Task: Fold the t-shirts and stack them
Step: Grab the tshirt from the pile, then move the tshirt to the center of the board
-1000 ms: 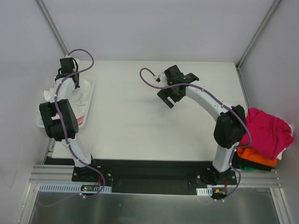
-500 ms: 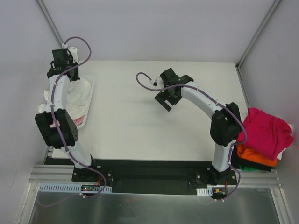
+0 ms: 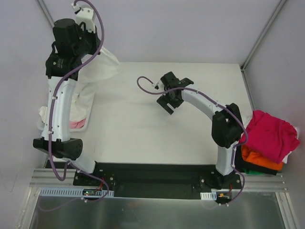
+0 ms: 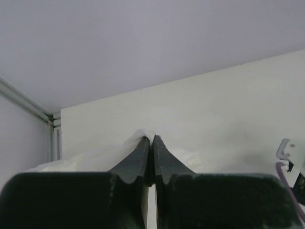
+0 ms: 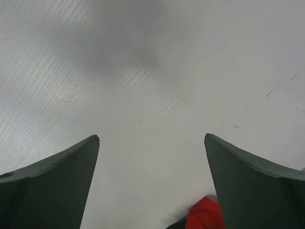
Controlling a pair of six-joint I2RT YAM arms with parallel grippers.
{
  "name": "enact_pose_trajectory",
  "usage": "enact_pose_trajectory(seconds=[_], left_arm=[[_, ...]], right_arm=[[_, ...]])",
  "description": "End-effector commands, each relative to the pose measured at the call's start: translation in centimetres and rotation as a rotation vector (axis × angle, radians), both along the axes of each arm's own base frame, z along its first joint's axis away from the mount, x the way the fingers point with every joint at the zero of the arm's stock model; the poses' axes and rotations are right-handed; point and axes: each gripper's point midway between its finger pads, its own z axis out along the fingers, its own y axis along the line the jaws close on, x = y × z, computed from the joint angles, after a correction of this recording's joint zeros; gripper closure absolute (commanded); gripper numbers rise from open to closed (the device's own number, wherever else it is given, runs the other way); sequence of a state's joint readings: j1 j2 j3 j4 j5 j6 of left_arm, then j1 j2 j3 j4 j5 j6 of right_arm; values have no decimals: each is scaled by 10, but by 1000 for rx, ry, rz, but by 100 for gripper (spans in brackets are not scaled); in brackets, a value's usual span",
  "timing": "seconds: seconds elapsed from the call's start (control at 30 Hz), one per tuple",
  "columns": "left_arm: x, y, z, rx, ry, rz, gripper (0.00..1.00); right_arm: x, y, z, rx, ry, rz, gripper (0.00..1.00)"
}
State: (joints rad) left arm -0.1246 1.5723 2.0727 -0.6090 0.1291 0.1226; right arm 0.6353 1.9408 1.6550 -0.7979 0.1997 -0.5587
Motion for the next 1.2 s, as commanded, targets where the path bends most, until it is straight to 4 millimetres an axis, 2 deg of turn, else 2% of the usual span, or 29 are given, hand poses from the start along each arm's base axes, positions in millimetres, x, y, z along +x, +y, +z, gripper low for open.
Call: enact_pose_trajectory(seconds=[0.0,0.03,0.07,0.13,0.17,0.3,0.4,0.47,0.53,0.57,0.67,0.7,0.77,0.93,1.07,1.17], left_arm=[[-12,0,80,-128,-172,26,100],[-15,-2,92,-135,-203,26,100],[-23,-1,118,-141,-269,27,100],[-29,-6,135,-123,-323,23,100],[-37,-6,151,-119,-368,19,100],[-48,-19,166,-100,-427,-63,100],[-63,-42,174,-127,-448,-205,100],[-78,-56,189,-144,-498,-272,100],[-91,-56,211,-146,-576,-268,100],[-100,-49,228,-154,-627,-238,100],[-110,-25,257,-148,-734,-120,100],[-110,-10,263,-144,-757,-37,100],[-116,-3,271,-135,-791,-5,100],[-137,-20,281,-239,-797,-116,100],[-175,-24,301,-320,-844,-194,100],[-200,-39,304,-372,-832,-313,100]], right_arm=[[22,-13,32,50,-108,-102,4],[24,-15,34,57,-112,-110,4],[25,-18,37,59,-112,-119,4],[29,-26,37,59,-110,-142,4],[30,-27,38,66,-107,-145,4],[36,-35,33,61,-94,-171,4],[39,-34,29,57,-79,-173,4],[41,-34,26,46,-75,-176,4],[44,-34,26,40,-78,-173,4],[45,-35,26,35,-80,-177,4],[47,-41,25,25,-84,-192,4],[49,-46,25,22,-83,-202,4],[50,-48,25,30,-85,-210,4],[58,-57,25,15,-95,-227,4],[60,-62,24,-3,-94,-232,4],[61,-68,20,-10,-86,-241,4]])
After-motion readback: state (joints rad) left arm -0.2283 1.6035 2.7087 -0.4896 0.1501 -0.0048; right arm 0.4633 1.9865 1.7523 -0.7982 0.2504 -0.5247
